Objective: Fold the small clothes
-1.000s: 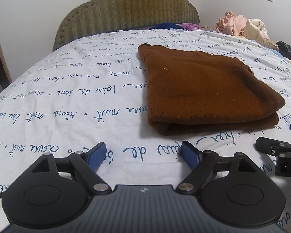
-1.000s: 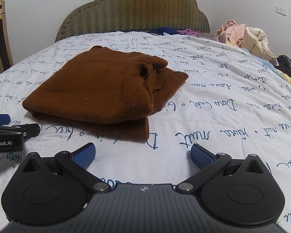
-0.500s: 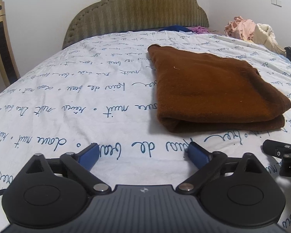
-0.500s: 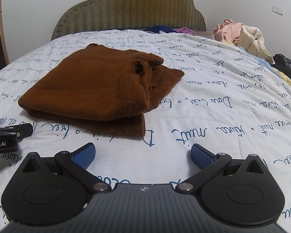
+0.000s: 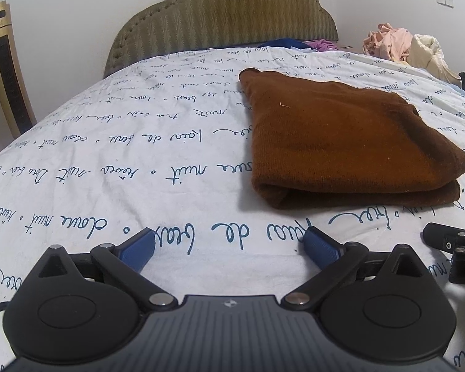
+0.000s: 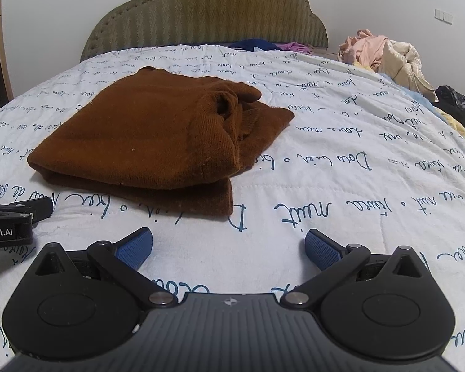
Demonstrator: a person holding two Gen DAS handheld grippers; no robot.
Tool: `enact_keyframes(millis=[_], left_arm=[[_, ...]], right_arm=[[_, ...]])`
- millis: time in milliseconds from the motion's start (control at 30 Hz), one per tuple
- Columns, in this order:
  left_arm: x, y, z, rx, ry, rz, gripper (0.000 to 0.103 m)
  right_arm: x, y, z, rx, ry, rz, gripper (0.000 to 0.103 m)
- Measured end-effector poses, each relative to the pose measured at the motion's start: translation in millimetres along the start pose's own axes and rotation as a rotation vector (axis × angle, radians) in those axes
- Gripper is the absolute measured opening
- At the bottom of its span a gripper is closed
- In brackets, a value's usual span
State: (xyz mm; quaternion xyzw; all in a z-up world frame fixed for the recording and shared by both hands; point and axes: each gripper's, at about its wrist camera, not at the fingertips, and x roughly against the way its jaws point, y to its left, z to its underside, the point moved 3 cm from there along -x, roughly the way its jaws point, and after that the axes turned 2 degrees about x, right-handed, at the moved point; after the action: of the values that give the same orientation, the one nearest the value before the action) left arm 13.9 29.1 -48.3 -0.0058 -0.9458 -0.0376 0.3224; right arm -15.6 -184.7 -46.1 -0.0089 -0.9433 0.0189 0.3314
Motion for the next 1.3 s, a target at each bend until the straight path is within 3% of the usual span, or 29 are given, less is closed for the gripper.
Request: enact_keyframes(millis=[1300], left_arm=[[-0.5, -2.2, 1.8, -0.014, 0.0, -0.013, 0.103]], right_arm=[[-0.4, 1.8, 1.0, 0.002, 0.004, 0.022, 0.103]])
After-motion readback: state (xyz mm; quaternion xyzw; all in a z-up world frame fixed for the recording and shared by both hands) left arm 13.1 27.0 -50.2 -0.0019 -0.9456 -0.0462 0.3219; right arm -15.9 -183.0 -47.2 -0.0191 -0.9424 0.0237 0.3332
